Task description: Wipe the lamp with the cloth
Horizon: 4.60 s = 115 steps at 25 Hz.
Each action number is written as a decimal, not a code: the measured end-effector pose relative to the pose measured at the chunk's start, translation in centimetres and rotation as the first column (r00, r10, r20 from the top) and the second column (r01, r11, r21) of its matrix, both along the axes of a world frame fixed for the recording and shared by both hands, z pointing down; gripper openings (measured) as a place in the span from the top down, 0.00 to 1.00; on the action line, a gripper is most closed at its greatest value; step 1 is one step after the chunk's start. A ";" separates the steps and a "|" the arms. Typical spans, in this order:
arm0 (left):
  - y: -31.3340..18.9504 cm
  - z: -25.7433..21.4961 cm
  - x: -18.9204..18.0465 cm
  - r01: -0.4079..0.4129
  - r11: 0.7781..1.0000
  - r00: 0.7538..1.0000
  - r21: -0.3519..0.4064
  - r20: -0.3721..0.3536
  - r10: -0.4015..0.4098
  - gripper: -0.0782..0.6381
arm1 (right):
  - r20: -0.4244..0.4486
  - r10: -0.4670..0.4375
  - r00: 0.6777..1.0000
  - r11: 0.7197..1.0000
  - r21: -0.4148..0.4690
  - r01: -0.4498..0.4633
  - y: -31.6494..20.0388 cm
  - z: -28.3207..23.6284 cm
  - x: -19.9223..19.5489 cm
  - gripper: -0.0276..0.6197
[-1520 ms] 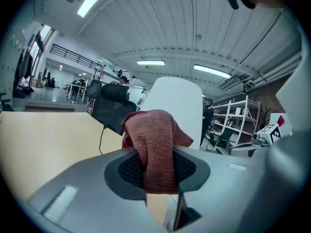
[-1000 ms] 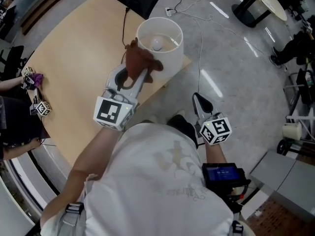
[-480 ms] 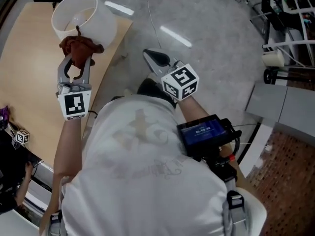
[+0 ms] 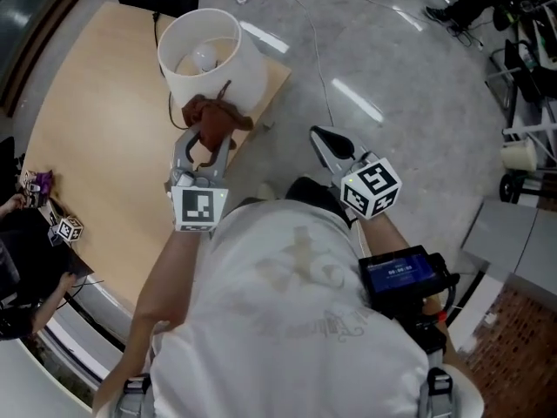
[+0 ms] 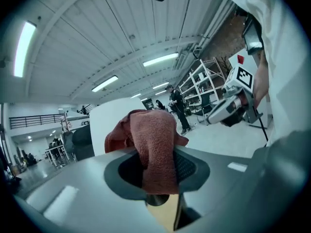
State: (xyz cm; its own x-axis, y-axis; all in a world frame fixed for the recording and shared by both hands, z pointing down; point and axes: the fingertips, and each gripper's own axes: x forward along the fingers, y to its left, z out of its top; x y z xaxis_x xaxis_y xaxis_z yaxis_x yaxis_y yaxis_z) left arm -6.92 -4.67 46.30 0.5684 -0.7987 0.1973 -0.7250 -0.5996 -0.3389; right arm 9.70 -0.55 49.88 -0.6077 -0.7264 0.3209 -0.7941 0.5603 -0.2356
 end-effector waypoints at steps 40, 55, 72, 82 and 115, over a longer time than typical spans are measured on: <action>-5.0 -9.1 9.6 0.207 0.971 0.889 0.120 0.391 -0.237 0.72 | 0.345 -0.089 0.934 0.989 -0.080 0.124 -5.8 1.8 8.3 0.94; -6.0 3.5 9.8 0.285 0.939 0.837 -0.192 0.527 -0.146 0.72 | 0.374 -0.033 0.927 0.990 -0.113 0.081 -4.9 3.2 9.8 0.94; -7.5 -13.9 11.9 -0.036 0.977 0.755 -0.211 0.635 0.165 0.72 | 0.386 -0.082 0.919 0.989 -0.082 0.123 -4.4 1.7 10.3 0.94; -12.4 -11.5 11.1 -0.253 0.784 0.507 -0.566 0.613 0.606 0.71 | 0.340 0.028 0.940 0.993 -0.118 0.013 -3.2 3.6 13.6 0.94; -21.1 4.3 11.9 -0.354 0.347 -0.168 -0.869 0.424 0.890 0.71 | 0.089 0.387 0.918 0.916 -0.156 -0.370 -7.4 4.5 15.0 0.94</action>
State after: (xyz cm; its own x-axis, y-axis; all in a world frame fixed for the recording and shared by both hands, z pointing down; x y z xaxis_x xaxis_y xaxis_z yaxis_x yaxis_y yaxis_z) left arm 4.93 -25.77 50.61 0.0060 0.1708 0.9853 0.6456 -0.7531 0.1266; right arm 24.72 -7.99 54.39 -0.3343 -0.8647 0.3749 -0.9031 0.1801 -0.3898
